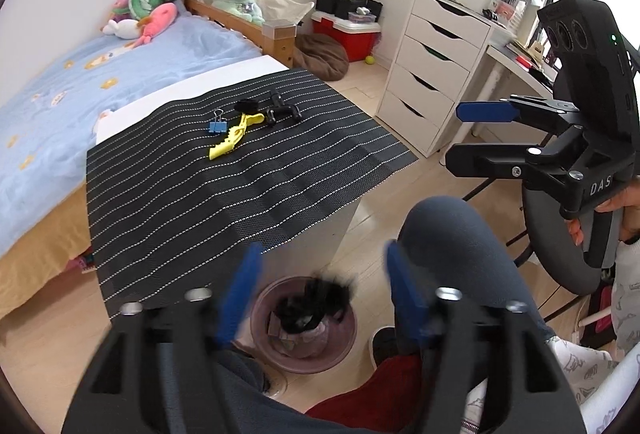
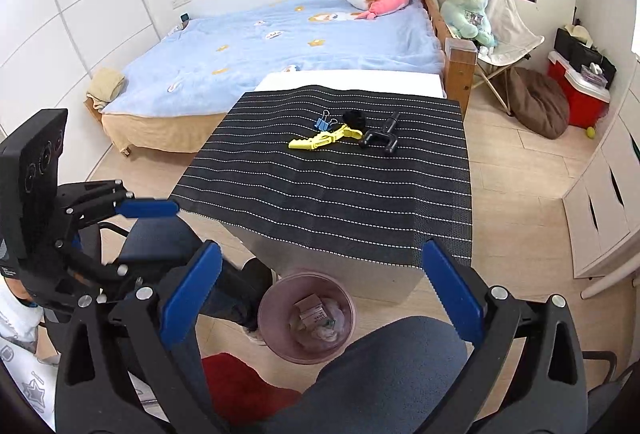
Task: Collect trash
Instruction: 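Lower the black fabric item over the bin and open the left tool, then reach the right tool to the black hook-shaped holder and grasp it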
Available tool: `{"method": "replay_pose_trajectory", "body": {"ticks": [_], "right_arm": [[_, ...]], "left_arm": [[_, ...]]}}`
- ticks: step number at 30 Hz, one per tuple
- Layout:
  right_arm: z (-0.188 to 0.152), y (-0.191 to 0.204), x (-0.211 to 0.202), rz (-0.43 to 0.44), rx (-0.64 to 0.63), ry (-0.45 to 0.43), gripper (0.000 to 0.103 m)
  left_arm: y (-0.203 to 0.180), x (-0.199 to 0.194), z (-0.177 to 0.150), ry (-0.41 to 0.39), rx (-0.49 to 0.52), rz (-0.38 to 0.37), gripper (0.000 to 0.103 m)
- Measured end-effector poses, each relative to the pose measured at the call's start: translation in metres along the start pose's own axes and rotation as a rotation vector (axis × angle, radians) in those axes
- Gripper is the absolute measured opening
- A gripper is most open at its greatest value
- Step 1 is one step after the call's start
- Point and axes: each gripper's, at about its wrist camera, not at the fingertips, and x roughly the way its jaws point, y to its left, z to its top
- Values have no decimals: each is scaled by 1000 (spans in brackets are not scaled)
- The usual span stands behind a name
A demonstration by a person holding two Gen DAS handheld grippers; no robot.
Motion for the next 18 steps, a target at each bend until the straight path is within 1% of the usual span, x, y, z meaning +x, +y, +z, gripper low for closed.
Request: {"method": "replay_pose_trajectory", "body": {"ticks": [1,3,5,11,14,18], "right_arm": [[0,0,0,0,0,0,99],[-1,0,0,0,3,2,99],[-2,-1,2,-1,5,6,99],[-4,1,8,6,3,21,99],[-4,1,12,10,7,28,99],[-3,-1,17,5,15,34,99]], "left_arm": [[1,0,0,-6,-4,3,87],[2,-1,-1,-16,-16,6,91],[3,0,0,-23,-21,31,94],[12,0,1,-30,-51,82,95],[18,1,1,-32,-71,77,95],[23,1,4,-46,-88,90,95]]}}
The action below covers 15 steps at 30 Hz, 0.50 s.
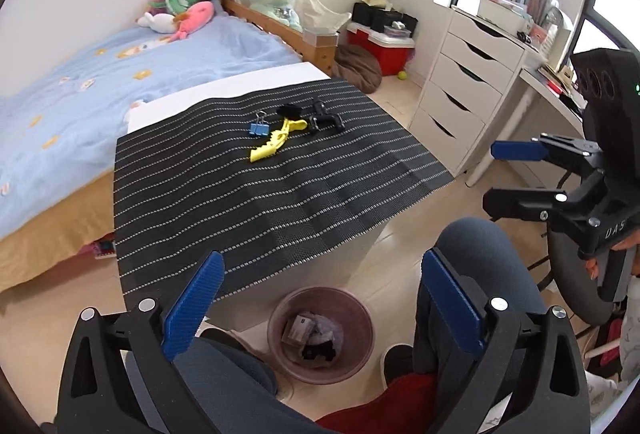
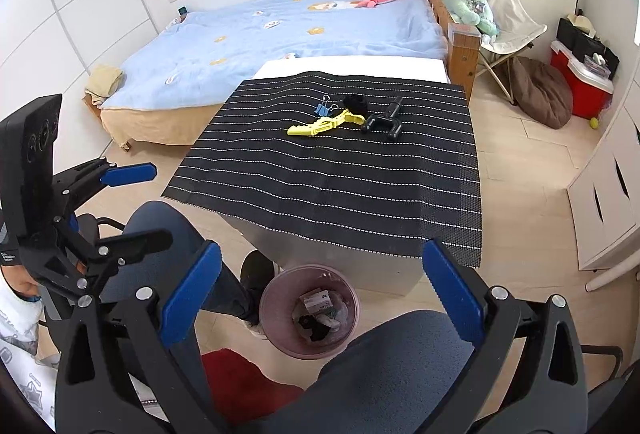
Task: Collect trash
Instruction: 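Reach the right tool to the black hook-shaped holder and grasp it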
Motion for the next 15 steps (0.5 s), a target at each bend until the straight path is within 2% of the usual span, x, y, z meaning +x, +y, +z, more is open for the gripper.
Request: {"method": "replay_pose_trajectory", "body": {"ticks": [6,15], "right_arm": [[7,-5,6,14,5,4,99],[44,-18,23,-15,-14,-1,99]], "left_arm": [[7,5,6,-1,-21,20,95],[16,6,17,-27,-24,27,95]]}}
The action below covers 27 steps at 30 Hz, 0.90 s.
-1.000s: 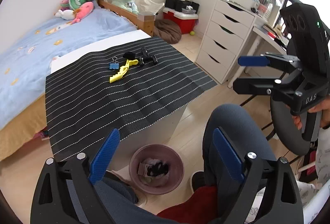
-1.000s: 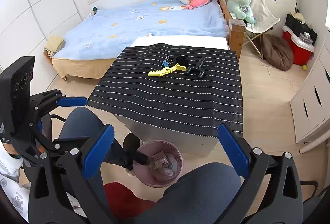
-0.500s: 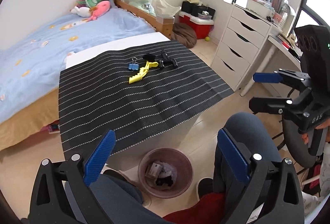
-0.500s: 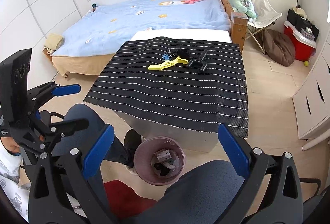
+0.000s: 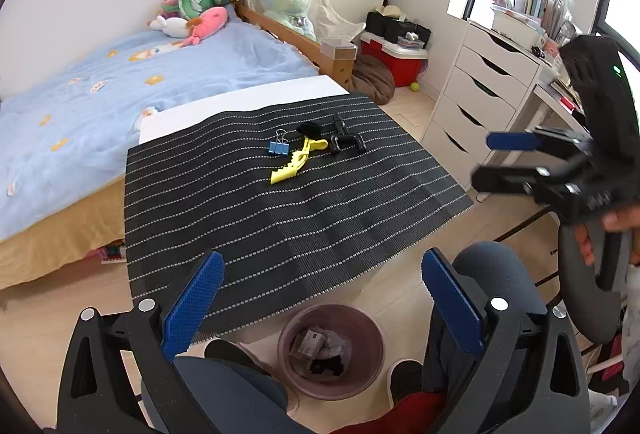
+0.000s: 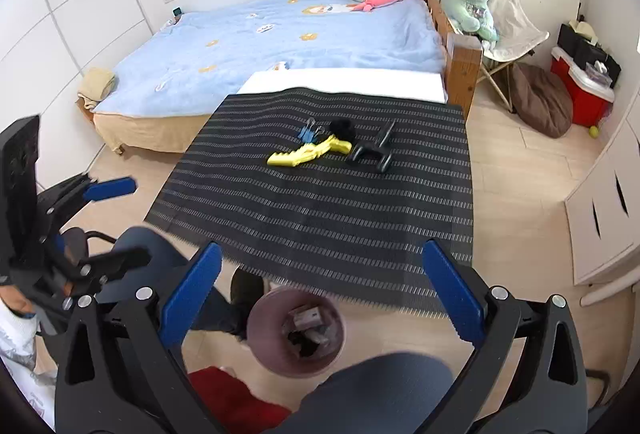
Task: Collect trash
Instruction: 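Reach the right tool to the black hook-shaped holder and grasp it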
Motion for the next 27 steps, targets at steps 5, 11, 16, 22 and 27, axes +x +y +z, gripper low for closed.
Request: {"method": "replay_pose_trajectory", "body": {"ticks": [5,11,16,22,27], "right_arm": [[28,-13,23,-23,-9,25,99],[56,-27,62,-58,-44,91,99],[69,-35,95,-73,-69,154,99],[81,-44,130,-86,-102,222,99],[86,-50,151,-99,-125,253,91]], "left_arm": [[7,1,3,-9,-14,-1,95],[16,3,4,-4,-32,-2,95],[23,6,4,1,-48,-1,95],[30,7,5,2,-60,4,95],[33,11,6,7,-66,6,95]]}}
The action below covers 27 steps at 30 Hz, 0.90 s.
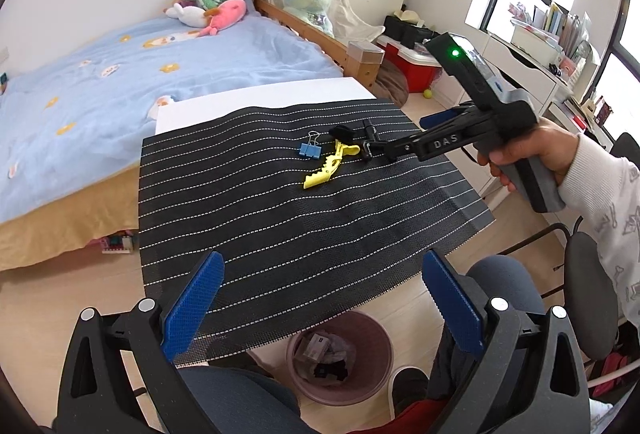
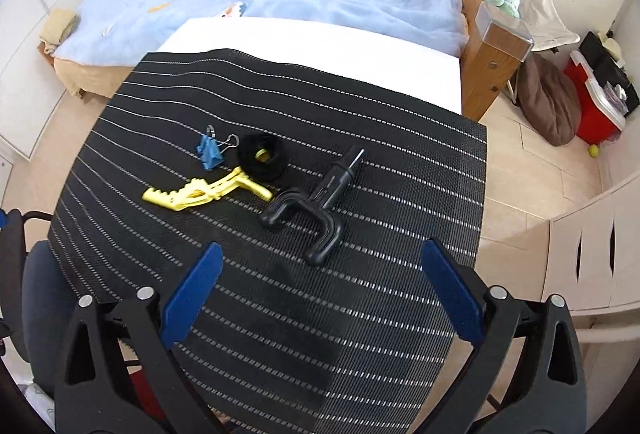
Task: Collect trash
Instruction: 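Reach the right tool to the black hook-shaped holder and grasp it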
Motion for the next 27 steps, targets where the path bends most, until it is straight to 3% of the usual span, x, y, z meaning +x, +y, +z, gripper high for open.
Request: {"method": "replay_pose_trajectory", "body": {"ticks": [1,5,10,19,22,27], "right_arm": [[1,0,3,-4,-6,7,84],[5,-5,16,-18,-17,38,76],[5,-7,24,-10,-17,49,56],[4,-2,28,-6,-37,50,29],[3,0,28,2,-41,48,22],[1,0,27,12,-30,44,20]], "left_arm": [[0,1,0,4,-2,0,95],[3,5,0,11,-6,-1,95],[6,9,0,19,-14,2,95],[6,13,1,28,-18,1,95],[5,13,0,31,-16,-1,95],[5,15,0,32,-11,-2,95]]}}
